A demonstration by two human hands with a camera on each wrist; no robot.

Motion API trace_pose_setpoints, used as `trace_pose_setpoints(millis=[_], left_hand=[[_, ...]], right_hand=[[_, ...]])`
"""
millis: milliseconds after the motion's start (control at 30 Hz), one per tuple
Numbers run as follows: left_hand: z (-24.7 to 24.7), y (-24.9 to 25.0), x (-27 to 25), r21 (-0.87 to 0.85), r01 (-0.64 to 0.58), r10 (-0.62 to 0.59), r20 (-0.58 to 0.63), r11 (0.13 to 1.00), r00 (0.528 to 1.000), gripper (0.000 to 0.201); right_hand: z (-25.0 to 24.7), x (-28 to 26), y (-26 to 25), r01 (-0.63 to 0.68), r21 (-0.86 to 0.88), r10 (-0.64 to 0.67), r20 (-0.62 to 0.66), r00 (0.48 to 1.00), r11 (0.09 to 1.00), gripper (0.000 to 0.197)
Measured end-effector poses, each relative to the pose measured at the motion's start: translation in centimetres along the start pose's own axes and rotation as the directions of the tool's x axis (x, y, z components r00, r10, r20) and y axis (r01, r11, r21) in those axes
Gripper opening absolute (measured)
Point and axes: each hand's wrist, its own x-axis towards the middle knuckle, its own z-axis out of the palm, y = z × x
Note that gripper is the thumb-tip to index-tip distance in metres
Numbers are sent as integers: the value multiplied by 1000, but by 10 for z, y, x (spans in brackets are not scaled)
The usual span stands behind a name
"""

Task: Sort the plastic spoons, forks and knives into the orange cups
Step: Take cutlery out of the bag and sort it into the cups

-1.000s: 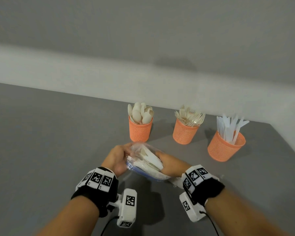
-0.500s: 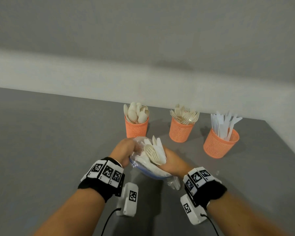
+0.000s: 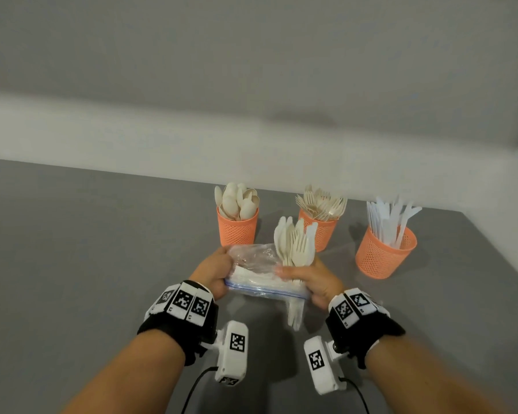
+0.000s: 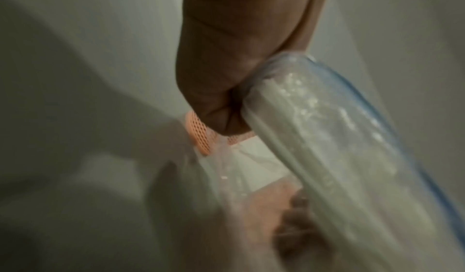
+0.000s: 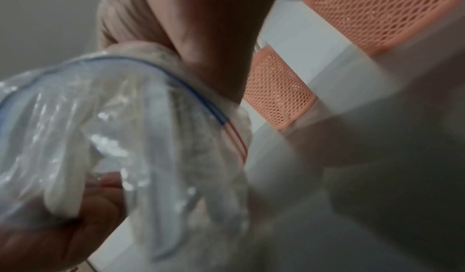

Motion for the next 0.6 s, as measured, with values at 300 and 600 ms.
trace_pose_setpoints(millis=[300, 600], left_hand=[[-7, 1, -3, 572, -201, 199, 66, 796, 978, 22], [-17, -12, 2, 974, 57, 161, -94, 219, 983, 45]], right_hand=[[-10, 19, -20, 95, 135, -57, -262, 963, 986, 24], [-22, 18, -64, 199, 231, -135, -267, 954, 952, 21]])
